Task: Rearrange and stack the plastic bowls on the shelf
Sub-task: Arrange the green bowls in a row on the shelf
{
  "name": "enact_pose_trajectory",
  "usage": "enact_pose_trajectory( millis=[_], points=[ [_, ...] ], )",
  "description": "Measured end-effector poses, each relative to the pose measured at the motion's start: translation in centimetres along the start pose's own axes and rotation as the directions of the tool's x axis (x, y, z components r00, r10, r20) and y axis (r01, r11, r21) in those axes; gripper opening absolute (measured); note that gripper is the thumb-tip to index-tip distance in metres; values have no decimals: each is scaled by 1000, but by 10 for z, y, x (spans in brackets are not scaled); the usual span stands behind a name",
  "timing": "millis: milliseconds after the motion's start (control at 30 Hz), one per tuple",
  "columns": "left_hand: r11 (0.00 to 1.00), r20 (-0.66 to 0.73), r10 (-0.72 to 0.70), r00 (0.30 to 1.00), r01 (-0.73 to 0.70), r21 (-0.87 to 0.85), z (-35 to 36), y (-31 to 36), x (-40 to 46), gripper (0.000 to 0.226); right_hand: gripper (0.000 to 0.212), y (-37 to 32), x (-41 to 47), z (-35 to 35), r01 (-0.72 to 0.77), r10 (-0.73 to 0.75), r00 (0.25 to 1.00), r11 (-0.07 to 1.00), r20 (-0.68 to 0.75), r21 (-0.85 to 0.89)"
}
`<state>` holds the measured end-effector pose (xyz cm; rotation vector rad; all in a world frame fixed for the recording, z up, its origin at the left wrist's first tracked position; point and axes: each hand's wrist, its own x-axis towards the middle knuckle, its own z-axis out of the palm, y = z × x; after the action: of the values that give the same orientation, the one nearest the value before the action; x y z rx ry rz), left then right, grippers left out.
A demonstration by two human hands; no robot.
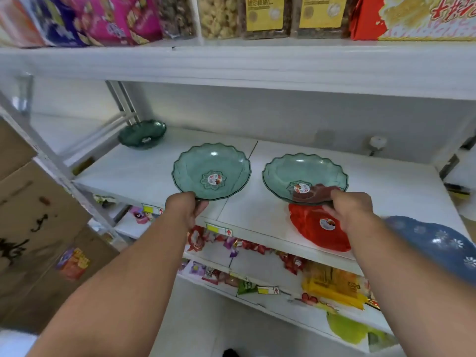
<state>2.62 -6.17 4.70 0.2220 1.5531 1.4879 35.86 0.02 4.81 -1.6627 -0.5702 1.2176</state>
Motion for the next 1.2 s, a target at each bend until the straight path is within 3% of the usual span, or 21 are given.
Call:
enact_pose_trajectory(
  millis=[300, 700, 833, 1200],
  points=[
    [998, -51, 10, 999, -14, -62, -59, 33, 30, 17, 8, 6, -31, 64, 26, -25, 998, 1000, 64, -3],
    [1000, 38, -10, 999, 11, -10, -115, 88, 137, 16, 10, 34, -56, 173, 13, -11, 999, 999, -37, 43],
    [999, 46, -34, 998, 34, -2, -117, 95, 166, 17, 2, 33, -56, 197, -2, 4, 999, 999, -48, 45],
    [997, 45, -68, 997, 70, -39, -90, 109, 220, 17, 11, 19, -17, 239, -2, 4, 999, 998, -39, 60]
  ],
)
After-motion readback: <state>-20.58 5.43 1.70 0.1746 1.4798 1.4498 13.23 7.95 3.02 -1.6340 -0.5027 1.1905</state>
